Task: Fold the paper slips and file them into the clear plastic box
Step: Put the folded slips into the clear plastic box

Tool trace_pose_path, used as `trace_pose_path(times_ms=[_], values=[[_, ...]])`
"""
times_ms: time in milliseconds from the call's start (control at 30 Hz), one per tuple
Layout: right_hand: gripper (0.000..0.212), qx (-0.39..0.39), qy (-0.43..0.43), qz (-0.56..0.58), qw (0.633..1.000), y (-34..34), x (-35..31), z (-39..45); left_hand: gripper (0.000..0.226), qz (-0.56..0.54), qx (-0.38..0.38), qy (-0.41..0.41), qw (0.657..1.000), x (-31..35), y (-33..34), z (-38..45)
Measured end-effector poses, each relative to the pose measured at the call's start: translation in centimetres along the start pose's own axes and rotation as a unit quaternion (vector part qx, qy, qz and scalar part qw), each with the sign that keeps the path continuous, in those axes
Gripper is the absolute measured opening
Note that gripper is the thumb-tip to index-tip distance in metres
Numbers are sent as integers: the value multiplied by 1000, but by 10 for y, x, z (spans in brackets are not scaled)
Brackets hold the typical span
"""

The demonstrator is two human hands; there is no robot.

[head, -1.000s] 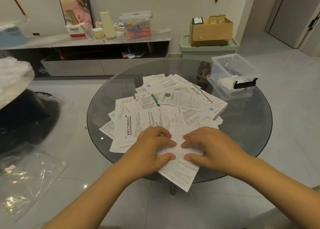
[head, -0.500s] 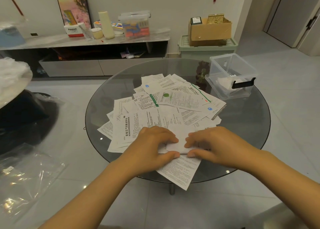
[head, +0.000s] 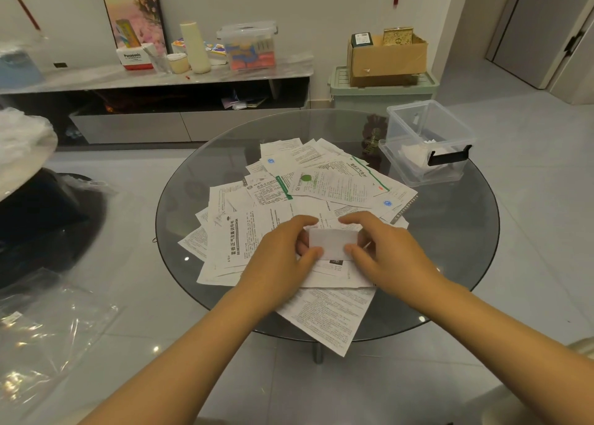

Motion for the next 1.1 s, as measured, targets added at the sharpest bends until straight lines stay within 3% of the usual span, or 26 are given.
trace_pose_path(times_ms=[167, 233, 367, 567, 767, 900, 967, 1033, 1100], values=[[59, 25, 10, -49, 998, 7, 2, 5, 60, 8, 9, -13, 1000, -2, 6, 5], [55, 23, 14, -75, 997, 5, 4, 7, 55, 25, 15, 1, 1000, -4, 7, 6], [33, -15, 25, -94, 995, 4, 6, 8, 26, 99, 12, 80, 992, -2, 10, 7], [36, -46, 21, -144, 988, 1, 10, 7, 35, 150, -21, 103, 983, -2, 6, 7], [36, -13, -78, -164, 983, 6, 4, 3, 25, 195, 20, 171, 966, 6, 3, 8], [16, 68, -156, -170, 971, 3, 6, 5, 23, 222, 45, 200, 953, 12, 4, 11], [5, 101, -161, -154, 970, -1, 7, 3, 19, 201, 69, 193, 958, 18, 5, 11], [17, 120, -163, -134, 970, -6, 7, 2, 18, 165, 86, 190, 964, 23, 6, 12], [12, 130, -173, -126, 968, -11, 7, 0, 25, 144, 104, 198, 964, 27, 8, 15]])
Point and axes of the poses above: each hand's wrist, its own z-axis towards the middle knuckle, its own y-axis out of the palm, x = y × z, the point moved 2 cm from there along z, towards the middle knuckle, and after that the axes turned 6 degrees about z, right-handed, at the moved point
